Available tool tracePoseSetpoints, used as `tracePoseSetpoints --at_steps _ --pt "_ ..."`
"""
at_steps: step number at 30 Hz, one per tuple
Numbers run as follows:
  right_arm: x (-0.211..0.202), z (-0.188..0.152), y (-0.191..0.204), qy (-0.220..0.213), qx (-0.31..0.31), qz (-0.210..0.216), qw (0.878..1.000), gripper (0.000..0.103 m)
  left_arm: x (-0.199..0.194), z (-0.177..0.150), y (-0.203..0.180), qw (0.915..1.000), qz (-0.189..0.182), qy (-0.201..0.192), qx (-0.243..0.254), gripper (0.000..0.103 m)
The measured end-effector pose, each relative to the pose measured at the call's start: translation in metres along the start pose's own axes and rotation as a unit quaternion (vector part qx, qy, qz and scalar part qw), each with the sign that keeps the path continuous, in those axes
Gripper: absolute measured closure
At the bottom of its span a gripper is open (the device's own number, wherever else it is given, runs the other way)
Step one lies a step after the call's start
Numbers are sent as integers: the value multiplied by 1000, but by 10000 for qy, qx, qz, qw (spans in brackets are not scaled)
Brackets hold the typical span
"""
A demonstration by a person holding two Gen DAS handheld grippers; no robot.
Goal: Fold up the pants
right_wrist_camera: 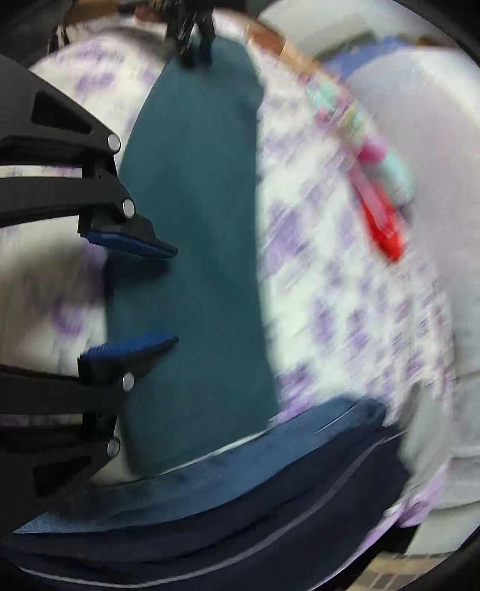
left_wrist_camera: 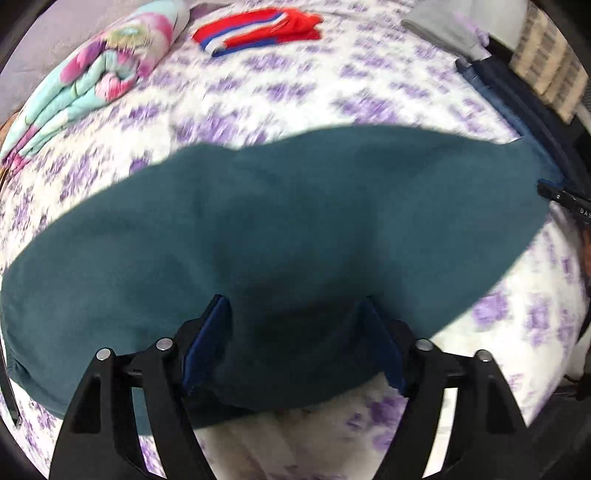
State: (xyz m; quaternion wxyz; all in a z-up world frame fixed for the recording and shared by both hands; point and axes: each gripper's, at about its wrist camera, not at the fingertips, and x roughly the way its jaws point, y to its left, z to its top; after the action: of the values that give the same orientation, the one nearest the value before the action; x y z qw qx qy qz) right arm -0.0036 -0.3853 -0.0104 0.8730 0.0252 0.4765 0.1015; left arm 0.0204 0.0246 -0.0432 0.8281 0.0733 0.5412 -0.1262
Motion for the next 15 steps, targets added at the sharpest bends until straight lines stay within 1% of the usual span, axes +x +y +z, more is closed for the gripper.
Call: tracePoseSetpoints --at_steps 1,3,4,5,6,7,8,9,10,12,13,15 --pt "-5 0 -6 -11 78 -117 9999 78 -2 -2 2 10000 25 -45 2 29" --pt "-19 1 -18 -98 170 -661 9976 77 -10 -5 7 9995 294 -81 -59 29" --pt "-23 0 -22 -126 214 -796 9965 76 -14 -6 12 9990 413 -111 -110 31" --pt "-30 0 -26 -179 287 -769 9965 76 -19 -8 15 9986 490 -143 -163 31" --pt "-35 1 -28 -268 329 -638 9971 76 -24 -10 17 9986 464 -176 -202 31" --pt "-40 4 -23 -438 312 -512 9972 76 -30 -10 19 9988 338 -244 -246 29" --pt "-42 7 -19 -550 287 -422 9972 75 -34 -9 20 9988 262 -308 -263 24" --pt "-43 10 -14 -642 276 -298 9971 74 -37 -6 18 9986 214 -404 -259 21" --pt "-38 18 -5 -714 268 -134 9970 71 -37 -1 14 9982 247 -497 -222 18" --pt "-23 32 12 -738 198 -85 9970 70 -32 13 7 9970 463 -592 -172 18" --pt "-10 44 24 -732 103 -8 9973 70 -29 19 5 9969 477 -611 -160 18" --pt "7 58 35 -654 28 141 9978 70 -20 32 6 9972 457 -550 -225 18"
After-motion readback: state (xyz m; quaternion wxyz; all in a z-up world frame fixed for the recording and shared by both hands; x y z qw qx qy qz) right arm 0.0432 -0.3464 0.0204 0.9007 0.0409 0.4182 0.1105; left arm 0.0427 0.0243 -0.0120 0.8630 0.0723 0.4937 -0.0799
